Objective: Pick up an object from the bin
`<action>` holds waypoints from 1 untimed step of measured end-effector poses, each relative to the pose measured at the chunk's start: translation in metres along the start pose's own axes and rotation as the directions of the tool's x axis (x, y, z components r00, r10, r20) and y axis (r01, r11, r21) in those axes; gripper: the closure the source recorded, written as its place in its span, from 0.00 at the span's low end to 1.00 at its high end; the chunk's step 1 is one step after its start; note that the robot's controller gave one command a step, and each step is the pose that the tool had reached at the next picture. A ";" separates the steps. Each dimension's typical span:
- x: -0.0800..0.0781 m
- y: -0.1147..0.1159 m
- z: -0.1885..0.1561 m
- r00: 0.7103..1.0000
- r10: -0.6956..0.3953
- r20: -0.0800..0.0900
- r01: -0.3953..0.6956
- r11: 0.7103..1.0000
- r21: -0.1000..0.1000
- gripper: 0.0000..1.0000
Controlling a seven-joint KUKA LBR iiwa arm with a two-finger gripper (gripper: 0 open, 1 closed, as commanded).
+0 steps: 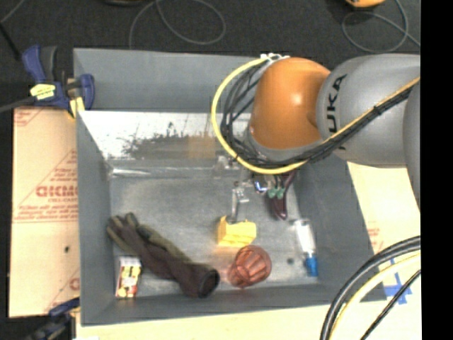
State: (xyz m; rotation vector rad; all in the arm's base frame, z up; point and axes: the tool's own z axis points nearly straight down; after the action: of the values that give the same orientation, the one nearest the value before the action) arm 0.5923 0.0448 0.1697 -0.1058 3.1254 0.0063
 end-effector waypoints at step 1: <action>0.035 -0.025 0.002 0.998 -0.056 -0.007 0.056 0.998 0.003 0.00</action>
Offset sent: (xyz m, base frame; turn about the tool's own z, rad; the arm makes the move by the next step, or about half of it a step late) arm -0.0576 -0.0423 -0.0721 -0.1084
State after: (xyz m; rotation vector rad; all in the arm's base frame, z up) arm 0.5592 0.0177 0.1672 -0.1939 3.1280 0.0001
